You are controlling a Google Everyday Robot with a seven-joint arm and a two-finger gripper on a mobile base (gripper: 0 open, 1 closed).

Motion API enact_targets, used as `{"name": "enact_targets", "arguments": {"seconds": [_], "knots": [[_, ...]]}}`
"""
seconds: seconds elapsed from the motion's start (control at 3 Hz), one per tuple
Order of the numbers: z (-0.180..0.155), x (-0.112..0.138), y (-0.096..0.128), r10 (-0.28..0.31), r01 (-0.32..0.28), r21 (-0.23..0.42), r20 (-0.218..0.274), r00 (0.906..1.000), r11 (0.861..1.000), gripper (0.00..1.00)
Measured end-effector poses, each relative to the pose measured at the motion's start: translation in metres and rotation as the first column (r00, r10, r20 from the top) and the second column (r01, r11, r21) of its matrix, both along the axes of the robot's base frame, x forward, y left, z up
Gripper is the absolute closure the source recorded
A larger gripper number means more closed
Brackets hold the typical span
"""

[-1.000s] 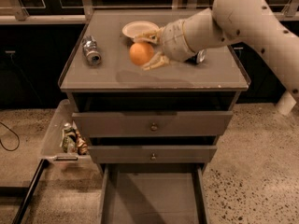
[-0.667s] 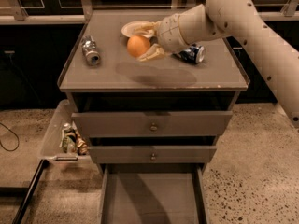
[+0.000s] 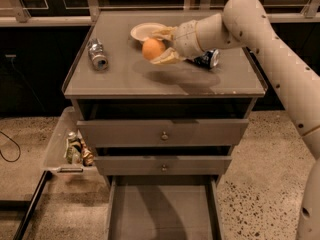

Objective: Pick orange from bottom drawer and place on counter

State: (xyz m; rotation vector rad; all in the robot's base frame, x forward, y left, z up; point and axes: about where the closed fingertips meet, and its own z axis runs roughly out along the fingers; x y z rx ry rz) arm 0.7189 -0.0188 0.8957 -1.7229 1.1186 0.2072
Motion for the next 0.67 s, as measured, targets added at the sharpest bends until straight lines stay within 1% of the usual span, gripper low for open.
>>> {"name": "enact_targets", "arguments": {"seconds": [0.33, 0.67], "knots": [[-0.013, -0.003, -0.028, -0.093, 0.094, 0.022, -0.031, 0.9952, 0.995, 1.00], [-0.027, -0.009, -0.050, -0.158, 0.160, 0.035, -0.057, 0.9858, 0.986, 1.00]]}}
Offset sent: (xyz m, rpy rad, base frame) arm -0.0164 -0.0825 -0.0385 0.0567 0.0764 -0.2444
